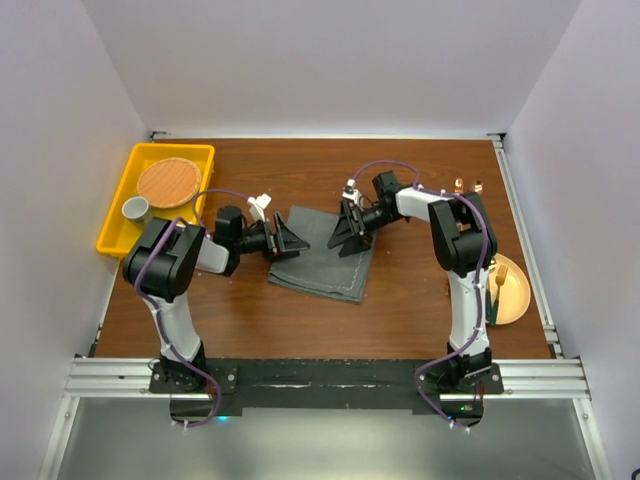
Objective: Fold the napkin into a case and place the utensils inside
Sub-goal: Smooth out the square-folded napkin at the center of the board.
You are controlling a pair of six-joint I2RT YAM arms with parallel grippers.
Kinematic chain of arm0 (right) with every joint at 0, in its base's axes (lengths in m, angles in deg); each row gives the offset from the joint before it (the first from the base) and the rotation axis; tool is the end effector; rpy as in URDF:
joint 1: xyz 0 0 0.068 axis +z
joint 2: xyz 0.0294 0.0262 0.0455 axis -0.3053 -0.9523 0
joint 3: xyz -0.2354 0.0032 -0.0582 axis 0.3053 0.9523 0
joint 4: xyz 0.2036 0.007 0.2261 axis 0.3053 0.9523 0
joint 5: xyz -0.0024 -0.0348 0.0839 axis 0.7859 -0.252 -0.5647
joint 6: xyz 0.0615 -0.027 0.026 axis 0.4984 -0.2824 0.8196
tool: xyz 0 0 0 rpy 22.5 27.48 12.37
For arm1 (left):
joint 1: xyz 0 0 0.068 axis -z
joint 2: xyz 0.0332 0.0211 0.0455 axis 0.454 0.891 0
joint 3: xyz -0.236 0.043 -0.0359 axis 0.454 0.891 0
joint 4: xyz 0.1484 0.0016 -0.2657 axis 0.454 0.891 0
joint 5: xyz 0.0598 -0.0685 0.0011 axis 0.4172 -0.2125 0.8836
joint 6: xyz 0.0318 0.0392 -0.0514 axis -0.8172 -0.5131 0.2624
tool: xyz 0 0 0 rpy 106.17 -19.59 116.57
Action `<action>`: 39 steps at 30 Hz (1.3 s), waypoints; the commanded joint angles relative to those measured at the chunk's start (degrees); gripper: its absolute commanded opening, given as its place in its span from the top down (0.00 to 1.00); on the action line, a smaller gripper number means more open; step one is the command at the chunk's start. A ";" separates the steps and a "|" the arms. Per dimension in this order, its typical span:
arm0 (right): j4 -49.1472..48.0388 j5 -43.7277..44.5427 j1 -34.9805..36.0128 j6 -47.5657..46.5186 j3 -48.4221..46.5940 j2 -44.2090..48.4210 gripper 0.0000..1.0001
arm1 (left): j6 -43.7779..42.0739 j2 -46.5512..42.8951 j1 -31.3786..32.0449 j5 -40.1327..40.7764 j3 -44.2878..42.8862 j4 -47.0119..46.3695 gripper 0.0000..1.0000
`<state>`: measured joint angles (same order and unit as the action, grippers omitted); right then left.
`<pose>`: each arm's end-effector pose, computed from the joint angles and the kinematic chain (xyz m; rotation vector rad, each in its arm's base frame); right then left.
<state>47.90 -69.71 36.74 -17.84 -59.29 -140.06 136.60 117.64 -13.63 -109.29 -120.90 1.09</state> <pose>0.3976 0.1928 0.0531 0.4747 -2.6141 -1.6686 0.3197 -0.1252 0.0283 -0.0301 2.2121 -1.5982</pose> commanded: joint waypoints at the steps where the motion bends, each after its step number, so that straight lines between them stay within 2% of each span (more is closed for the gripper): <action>1: 4.14 1.04 -0.77 -6.78 -1.81 -0.80 0.02 | 0.06 2.32 -0.80 3.55 -0.84 0.26 0.00; 4: 9.93 -1.84 -1.29 -8.47 -4.00 -1.86 0.02 | -1.43 -0.30 -0.88 3.99 -2.33 7.10 0.00; 8: 13.73 -5.63 -1.82 -9.26 -10.32 2.00 0.02 | -0.30 -5.93 -0.45 1.88 -8.11 9.23 0.00; 11: 9.79 -5.12 -2.26 -3.30 -10.69 5.43 0.02 | 0.93 -6.73 0.08 3.80 -13.12 10.98 0.00; 14: -4.49 -3.88 -3.49 6.71 -7.01 7.19 0.02 | 2.60 -2.80 1.13 6.53 -17.26 10.82 0.00; 15: -7.16 -3.88 -3.75 11.61 -6.21 6.41 0.02 | 3.91 -1.56 1.75 6.89 -18.15 10.12 0.00; 17: -10.08 -3.97 -4.28 13.94 -6.38 4.56 0.02 | 5.06 2.38 2.36 7.68 -20.95 9.41 0.00; 21: -7.99 -4.41 -4.90 13.42 -9.54 -1.84 0.02 | 2.80 6.89 3.60 9.17 -25.80 14.58 0.00; 27: -4.21 -1.35 -8.41 9.13 -9.02 -7.13 0.02 | 2.51 10.49 1.32 13.22 -24.05 17.85 0.00; 33: 5.02 1.22 -9.65 0.50 -11.30 -9.69 0.02 | 0.50 8.57 0.00 12.87 -21.41 20.40 0.00; 36: 4.76 0.42 -9.38 0.41 -11.57 -8.55 0.02 | -2.92 6.99 0.52 11.03 -25.09 22.68 0.00; 39: 4.15 -0.19 -9.12 1.02 -11.65 -8.45 0.02 | 1.08 5.93 2.09 11.02 -28.61 20.23 0.00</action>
<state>49.82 -73.71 27.49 -13.45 -69.91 -147.67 137.78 126.69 -12.34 -99.07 -145.40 20.59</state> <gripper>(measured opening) 0.981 0.997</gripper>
